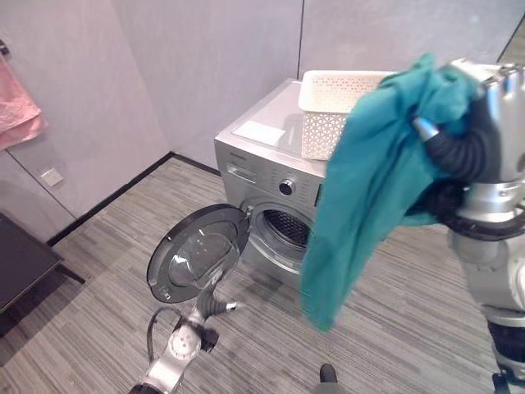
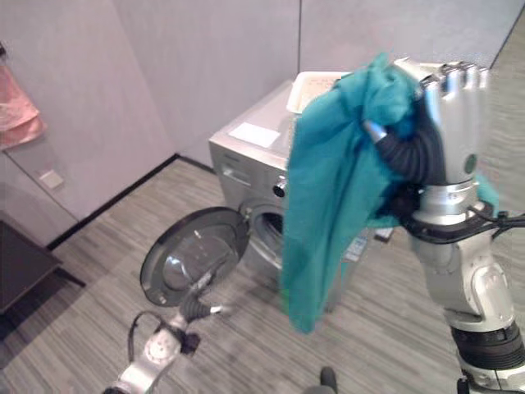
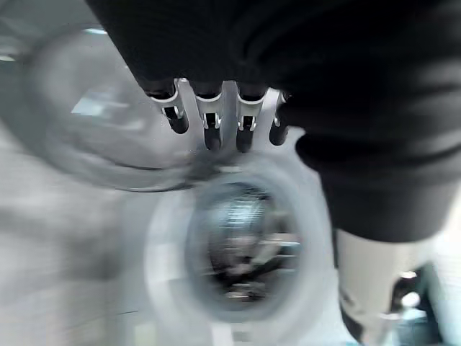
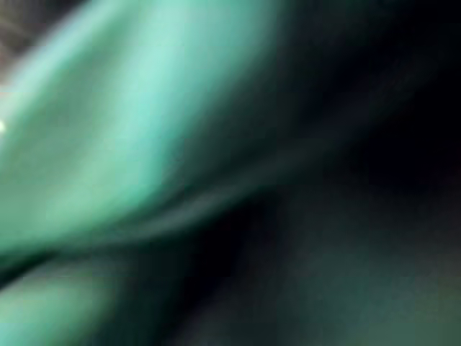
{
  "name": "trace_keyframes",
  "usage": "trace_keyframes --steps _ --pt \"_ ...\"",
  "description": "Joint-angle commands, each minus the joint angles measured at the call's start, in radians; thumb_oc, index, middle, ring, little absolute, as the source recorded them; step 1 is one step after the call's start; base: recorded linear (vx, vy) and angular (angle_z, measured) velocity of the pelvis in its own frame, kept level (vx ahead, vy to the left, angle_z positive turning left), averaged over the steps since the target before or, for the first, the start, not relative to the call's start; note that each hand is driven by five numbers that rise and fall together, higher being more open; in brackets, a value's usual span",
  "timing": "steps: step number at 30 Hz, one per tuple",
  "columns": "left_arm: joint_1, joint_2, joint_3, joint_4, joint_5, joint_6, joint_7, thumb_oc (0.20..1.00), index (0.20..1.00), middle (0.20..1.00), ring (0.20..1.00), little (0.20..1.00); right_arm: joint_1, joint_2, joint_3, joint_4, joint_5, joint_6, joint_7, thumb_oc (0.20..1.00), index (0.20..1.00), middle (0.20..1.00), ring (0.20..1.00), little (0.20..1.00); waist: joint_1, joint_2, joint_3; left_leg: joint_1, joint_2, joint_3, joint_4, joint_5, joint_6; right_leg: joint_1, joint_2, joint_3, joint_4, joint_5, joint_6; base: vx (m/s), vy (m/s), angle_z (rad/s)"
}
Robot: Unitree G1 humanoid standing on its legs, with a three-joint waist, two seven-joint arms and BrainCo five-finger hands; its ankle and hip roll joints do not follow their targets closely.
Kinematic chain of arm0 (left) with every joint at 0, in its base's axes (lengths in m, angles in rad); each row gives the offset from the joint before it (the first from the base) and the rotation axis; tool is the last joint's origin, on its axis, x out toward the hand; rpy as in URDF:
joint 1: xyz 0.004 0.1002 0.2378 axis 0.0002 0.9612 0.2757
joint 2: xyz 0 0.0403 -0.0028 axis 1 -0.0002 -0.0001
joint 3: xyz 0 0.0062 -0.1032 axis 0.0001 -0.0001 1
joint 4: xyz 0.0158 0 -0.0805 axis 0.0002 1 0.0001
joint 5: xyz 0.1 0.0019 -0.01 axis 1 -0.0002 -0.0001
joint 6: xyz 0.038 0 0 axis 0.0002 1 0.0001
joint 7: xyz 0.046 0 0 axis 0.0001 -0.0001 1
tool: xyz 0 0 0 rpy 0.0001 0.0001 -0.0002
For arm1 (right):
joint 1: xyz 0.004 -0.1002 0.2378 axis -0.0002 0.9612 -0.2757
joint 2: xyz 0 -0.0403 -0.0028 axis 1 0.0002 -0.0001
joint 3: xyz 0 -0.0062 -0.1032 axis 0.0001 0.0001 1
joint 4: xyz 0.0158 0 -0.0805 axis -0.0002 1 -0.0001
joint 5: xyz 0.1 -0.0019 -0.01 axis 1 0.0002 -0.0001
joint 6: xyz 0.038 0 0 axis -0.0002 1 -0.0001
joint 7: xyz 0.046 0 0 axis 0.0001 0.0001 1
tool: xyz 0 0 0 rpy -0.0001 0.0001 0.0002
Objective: Grab the laundry basket,head to the washer,open it,put in the laundry and shut it.
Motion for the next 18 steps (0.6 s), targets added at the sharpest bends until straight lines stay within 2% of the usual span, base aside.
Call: trace_keyframes --steps 1,2,4,13,18 --pt "-0.020 0.028 0.023 -0.008 -0.028 -0.028 -0.011 1.000 1.000 1.000 1.000 1.000 -0.064 -0.009 -0.045 -0.029 0.045 -0.010 0.001 0.200 0.200 0.200 0.200 0.200 0.029 -0.001 -0.027 -0.033 0.010 -0.106 0.094 -0.143 0.062 -0.039 0.013 -0.042 0.082 -0.040 -0.015 0.01 -0.059 -0.04" --pt "-0.038 0.072 0.035 -0.201 -0.066 -0.008 -0.035 1.000 1.000 1.000 1.000 1.000 -0.044 0.050 0.052 -0.034 0.131 -0.037 0.067 0.200 0.200 0.200 0.200 0.200 0.039 -0.016 -0.041 -0.019 0.019 -0.098 0.083 -0.142 0.060 -0.021 0.013 -0.055 0.065 -0.039 -0.013 0.02 -0.079 -0.04" --pt "-0.081 0.070 0.031 -0.257 -0.104 0.022 -0.049 1.000 1.000 1.000 1.000 1.000 -0.031 0.084 0.123 -0.038 0.196 -0.047 0.129 0.200 0.200 0.200 0.200 0.200 0.035 -0.028 -0.059 -0.006 0.028 -0.095 0.058 -0.127 0.051 -0.002 0.016 -0.063 0.042 -0.037 -0.015 0.03 -0.086 0.00" --pt "-0.213 0.023 -0.036 -0.309 -0.386 0.079 -0.069 1.000 1.000 1.000 1.000 1.000 -0.072 0.124 0.280 -0.021 0.349 -0.039 0.219 0.200 0.200 0.200 0.200 0.200 0.026 -0.030 -0.077 0.052 0.072 -0.086 0.005 -0.103 0.021 0.050 0.042 -0.075 0.005 -0.061 -0.024 0.04 -0.048 0.08" --pt "-0.227 0.022 -0.043 -0.313 -0.397 0.081 -0.072 1.000 1.000 1.000 1.000 1.000 -0.072 0.125 0.288 -0.020 0.357 -0.040 0.227 0.200 0.200 0.200 0.200 0.200 0.025 -0.028 -0.076 0.057 0.076 -0.086 0.001 -0.102 0.018 0.054 0.045 -0.077 0.004 -0.064 -0.025 0.01 -0.007 0.01"
